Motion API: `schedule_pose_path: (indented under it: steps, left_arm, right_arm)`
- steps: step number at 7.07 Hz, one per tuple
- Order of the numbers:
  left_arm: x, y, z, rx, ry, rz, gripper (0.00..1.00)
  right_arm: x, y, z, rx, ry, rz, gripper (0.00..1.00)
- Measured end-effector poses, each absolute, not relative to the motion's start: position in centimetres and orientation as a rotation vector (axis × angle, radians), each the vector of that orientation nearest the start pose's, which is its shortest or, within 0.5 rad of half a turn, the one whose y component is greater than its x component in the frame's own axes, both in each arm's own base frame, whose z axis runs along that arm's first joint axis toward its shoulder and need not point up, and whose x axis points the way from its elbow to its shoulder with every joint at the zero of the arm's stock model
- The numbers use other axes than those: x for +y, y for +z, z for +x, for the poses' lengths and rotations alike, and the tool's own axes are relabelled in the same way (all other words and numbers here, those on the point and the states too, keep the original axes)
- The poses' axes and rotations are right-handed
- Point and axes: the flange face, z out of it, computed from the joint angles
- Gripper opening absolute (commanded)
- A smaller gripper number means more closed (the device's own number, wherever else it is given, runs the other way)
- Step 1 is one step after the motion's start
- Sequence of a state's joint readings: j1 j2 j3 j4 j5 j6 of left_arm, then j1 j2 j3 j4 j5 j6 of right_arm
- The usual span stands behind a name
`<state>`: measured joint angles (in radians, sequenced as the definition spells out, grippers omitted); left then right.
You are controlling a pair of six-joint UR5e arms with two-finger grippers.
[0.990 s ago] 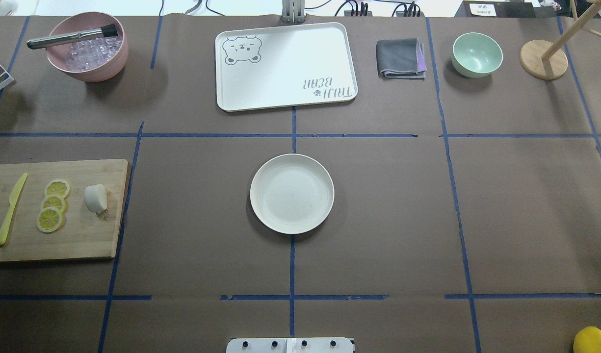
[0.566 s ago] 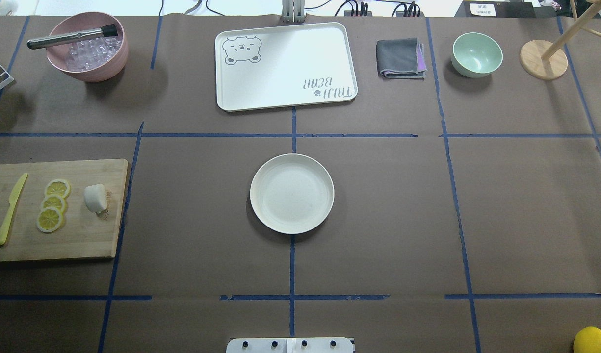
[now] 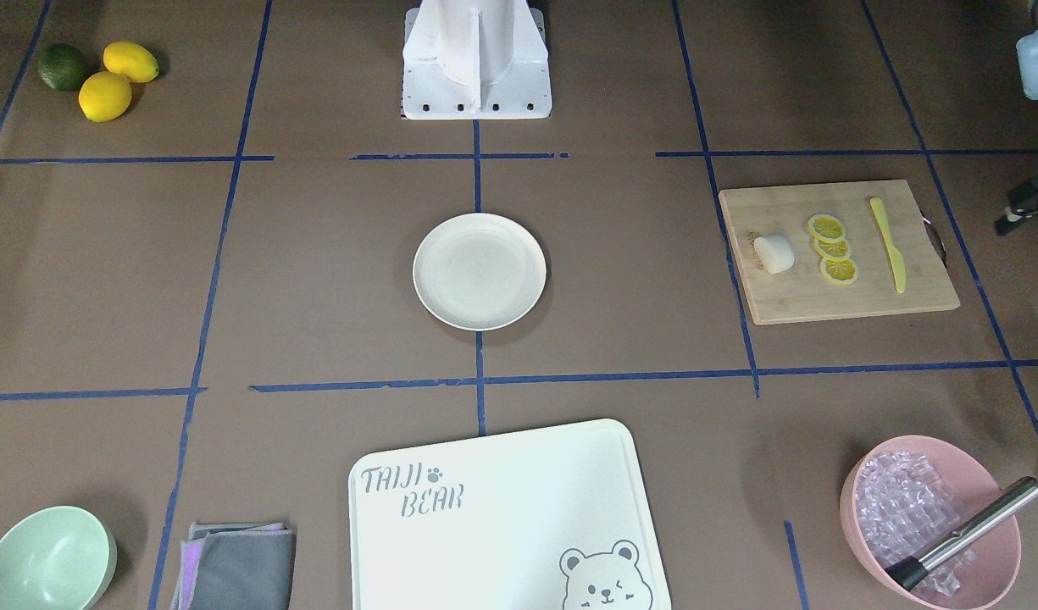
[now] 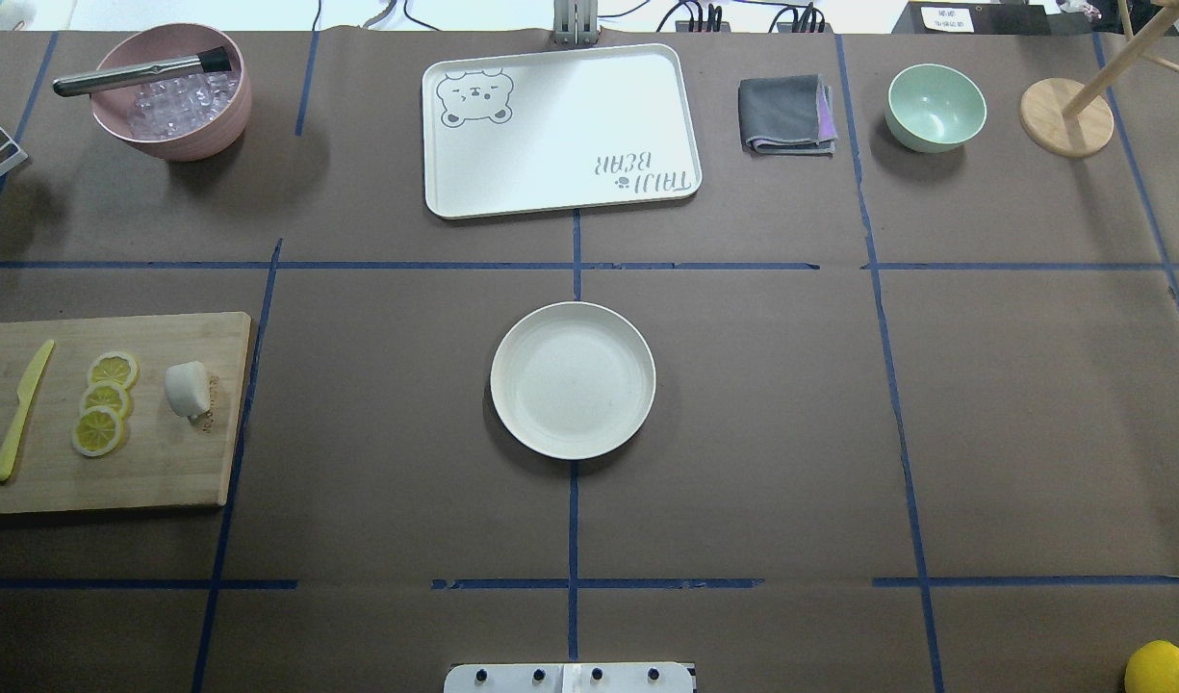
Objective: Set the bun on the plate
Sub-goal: 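Reach the left gripper to the white bun on the cutting board and grasp it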
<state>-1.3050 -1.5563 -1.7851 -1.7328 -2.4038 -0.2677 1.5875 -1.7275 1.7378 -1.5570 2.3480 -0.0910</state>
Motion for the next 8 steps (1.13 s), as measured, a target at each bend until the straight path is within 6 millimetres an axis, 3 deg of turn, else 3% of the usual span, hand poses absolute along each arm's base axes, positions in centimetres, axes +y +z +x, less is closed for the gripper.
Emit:
schedule_pose_path:
  steps: [3,5,6,7,8]
  left_arm:
    - [-45.6,47.3,19.5,0.852,-0.054,-0.023,1.00]
    - [-43.2,46.6,26.7,0.825,-0.145,-0.020,1.00]
    - [-42.6,46.9,29.6,0.808,-0.159,-0.015,0.94]
    - [-42.5,47.6,31.6,0.792,-0.161,-0.019,0.83]
    - [-42.7,48.4,32.7,0.777,-0.160,-0.026,0.65]
  right_arm:
    - [-42.5,64.9,7.1,-0.776,-0.077,0.059,0.99]
    - [-42.4,65.0,7.1,-0.776,-0.074,0.056,0.99]
    - [-42.5,65.1,7.1,-0.776,-0.074,0.055,0.99]
    - [-42.4,65.1,7.1,-0.776,-0.074,0.055,0.99]
    - [-42.4,65.2,7.1,-0.776,-0.074,0.054,0.99]
